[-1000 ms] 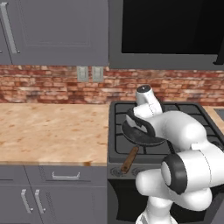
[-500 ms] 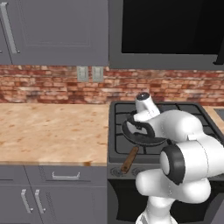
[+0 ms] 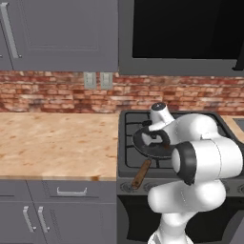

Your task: Take the chicken drumsticks from the pan and place one on each plate on the dining counter.

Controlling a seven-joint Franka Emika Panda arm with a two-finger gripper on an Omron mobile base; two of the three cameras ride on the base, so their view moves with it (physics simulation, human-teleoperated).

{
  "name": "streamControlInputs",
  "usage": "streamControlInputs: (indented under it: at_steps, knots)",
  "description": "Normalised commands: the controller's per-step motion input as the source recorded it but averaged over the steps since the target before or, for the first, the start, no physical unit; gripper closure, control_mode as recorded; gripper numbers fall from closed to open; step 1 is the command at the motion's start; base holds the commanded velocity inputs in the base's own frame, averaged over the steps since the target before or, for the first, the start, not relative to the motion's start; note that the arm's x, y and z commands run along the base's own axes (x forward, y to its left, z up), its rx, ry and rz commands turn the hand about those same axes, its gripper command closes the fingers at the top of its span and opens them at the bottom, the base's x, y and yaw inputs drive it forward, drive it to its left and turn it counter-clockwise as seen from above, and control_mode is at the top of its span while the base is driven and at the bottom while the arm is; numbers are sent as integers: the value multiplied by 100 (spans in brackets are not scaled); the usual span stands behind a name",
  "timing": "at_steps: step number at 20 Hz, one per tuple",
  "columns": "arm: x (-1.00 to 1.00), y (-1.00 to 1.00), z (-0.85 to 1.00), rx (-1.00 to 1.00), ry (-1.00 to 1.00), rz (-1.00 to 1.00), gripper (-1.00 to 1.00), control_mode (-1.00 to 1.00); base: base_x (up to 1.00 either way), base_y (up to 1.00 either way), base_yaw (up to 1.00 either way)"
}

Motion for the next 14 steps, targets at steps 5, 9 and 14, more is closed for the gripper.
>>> streamControlInputs:
  at_steps: [5, 9, 14]
  knots:
    - [17, -14, -8, 4, 2, 0, -100, -100, 0, 0, 0]
    - [2, -1, -17, 9, 0, 0, -100, -100, 0, 0, 0]
    - [-1, 0, -12, 9, 0, 0, -100, -100, 0, 0, 0]
